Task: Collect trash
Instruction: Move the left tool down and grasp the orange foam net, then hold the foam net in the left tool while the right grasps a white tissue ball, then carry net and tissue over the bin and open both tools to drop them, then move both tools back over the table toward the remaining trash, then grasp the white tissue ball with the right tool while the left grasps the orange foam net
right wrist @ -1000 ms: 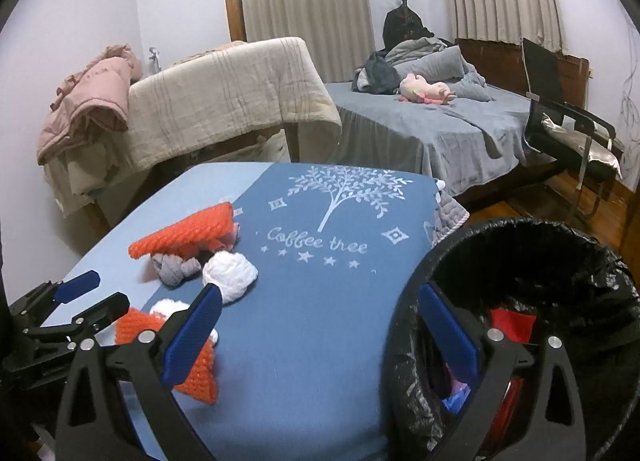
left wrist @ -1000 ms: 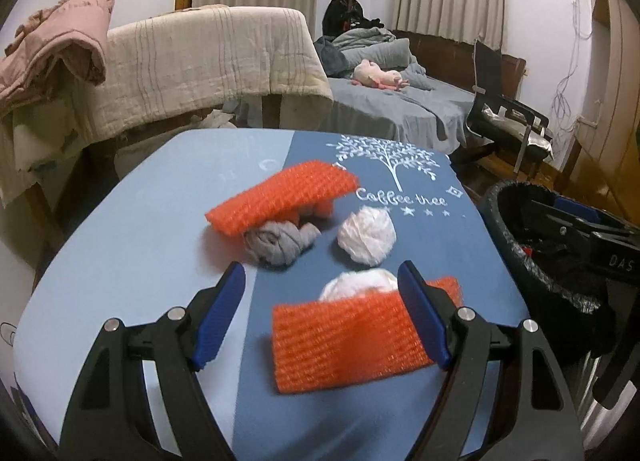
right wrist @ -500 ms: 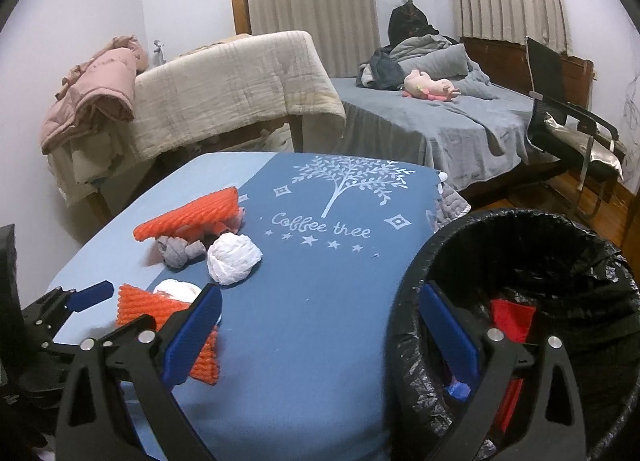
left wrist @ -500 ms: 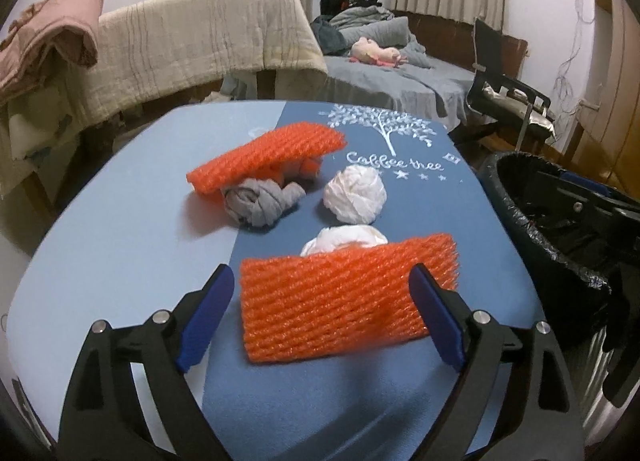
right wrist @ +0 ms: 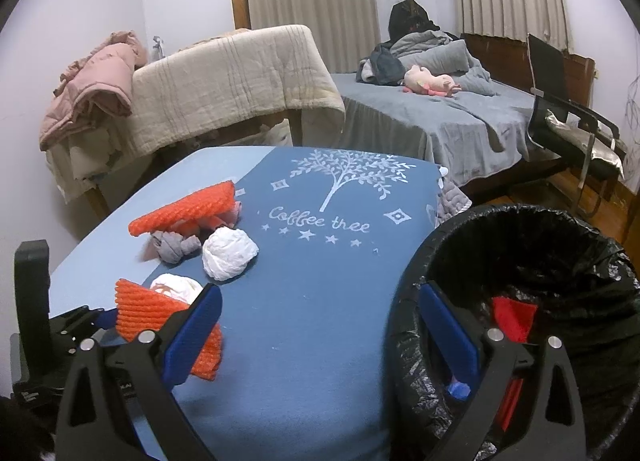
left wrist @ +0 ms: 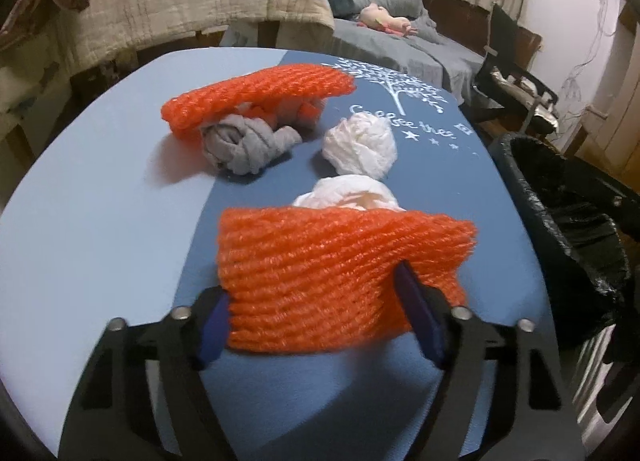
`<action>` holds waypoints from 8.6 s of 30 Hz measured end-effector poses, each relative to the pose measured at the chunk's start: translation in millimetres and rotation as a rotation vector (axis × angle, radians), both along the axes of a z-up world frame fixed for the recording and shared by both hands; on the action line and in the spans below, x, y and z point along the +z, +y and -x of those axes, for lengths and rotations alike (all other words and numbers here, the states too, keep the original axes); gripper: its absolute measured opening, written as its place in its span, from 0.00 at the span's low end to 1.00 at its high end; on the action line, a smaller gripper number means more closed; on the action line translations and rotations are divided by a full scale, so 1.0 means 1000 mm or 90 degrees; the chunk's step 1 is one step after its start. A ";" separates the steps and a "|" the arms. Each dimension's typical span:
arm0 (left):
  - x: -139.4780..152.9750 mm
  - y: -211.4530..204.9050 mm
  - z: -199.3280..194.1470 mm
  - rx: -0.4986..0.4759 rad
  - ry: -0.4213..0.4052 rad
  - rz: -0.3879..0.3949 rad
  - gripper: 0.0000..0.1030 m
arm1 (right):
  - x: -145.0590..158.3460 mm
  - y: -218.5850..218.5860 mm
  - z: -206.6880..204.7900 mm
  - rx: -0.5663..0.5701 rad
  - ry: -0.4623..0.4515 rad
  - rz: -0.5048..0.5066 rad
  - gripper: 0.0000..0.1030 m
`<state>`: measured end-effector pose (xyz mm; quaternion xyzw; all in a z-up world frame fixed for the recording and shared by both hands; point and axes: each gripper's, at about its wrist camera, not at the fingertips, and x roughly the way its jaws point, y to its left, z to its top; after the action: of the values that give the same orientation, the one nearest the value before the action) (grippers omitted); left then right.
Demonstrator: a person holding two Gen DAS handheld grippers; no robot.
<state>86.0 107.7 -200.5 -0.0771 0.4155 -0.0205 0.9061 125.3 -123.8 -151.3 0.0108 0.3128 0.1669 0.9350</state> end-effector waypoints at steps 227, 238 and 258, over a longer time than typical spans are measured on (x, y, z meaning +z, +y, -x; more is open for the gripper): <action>0.036 0.081 -0.028 0.098 -0.120 -0.095 0.90 | -0.034 0.089 -0.085 0.058 0.057 0.000 0.94; 0.034 0.086 -0.033 0.099 -0.112 -0.085 0.90 | -0.047 0.119 -0.092 0.101 0.086 0.031 0.89; 0.041 0.067 -0.046 0.064 -0.133 -0.070 0.90 | -0.031 0.100 -0.098 0.118 0.090 -0.001 0.38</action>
<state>132.3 175.1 -159.9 -0.0454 0.3150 0.0403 0.9472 223.3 -23.7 -182.0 -0.0058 0.3778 0.2518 0.8910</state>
